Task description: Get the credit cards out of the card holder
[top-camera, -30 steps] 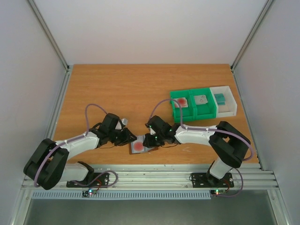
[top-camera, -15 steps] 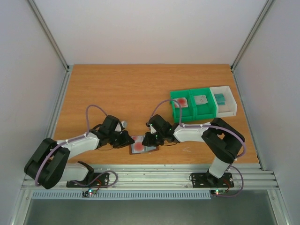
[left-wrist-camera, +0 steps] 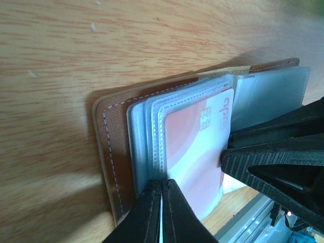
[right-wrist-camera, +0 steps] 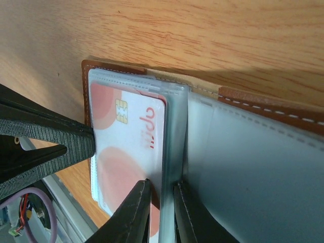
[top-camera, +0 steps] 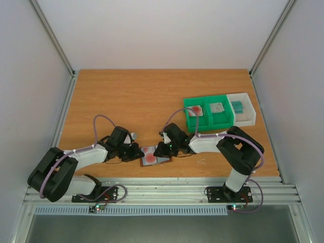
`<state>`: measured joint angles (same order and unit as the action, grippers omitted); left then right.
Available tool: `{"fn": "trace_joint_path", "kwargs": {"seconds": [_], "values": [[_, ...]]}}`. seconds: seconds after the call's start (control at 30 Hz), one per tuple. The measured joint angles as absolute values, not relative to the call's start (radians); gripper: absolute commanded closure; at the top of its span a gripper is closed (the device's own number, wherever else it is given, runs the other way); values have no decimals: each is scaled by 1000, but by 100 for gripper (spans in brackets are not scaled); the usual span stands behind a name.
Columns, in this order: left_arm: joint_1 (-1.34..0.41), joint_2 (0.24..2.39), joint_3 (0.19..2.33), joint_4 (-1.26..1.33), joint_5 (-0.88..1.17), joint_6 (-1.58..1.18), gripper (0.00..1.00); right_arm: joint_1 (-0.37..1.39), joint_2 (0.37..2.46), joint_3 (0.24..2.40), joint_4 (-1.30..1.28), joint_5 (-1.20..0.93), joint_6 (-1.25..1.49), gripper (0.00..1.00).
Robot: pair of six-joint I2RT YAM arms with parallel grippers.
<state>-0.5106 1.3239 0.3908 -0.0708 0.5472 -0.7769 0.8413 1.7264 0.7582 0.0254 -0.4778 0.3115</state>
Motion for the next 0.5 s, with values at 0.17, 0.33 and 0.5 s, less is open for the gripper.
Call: {"fn": "trace_joint_path", "kwargs": {"seconds": [0.17,0.33,0.5], "values": [[-511,1325,390,-67,546,-777,93,834,1731,748,52,-502,318,87],[-508,1328,390,-62,546,-777,93,821,1744,741,80,-532,333,99],[-505,1329,390,-62,545,-776,90,807,1744,719,120,-554,344,99]]}}
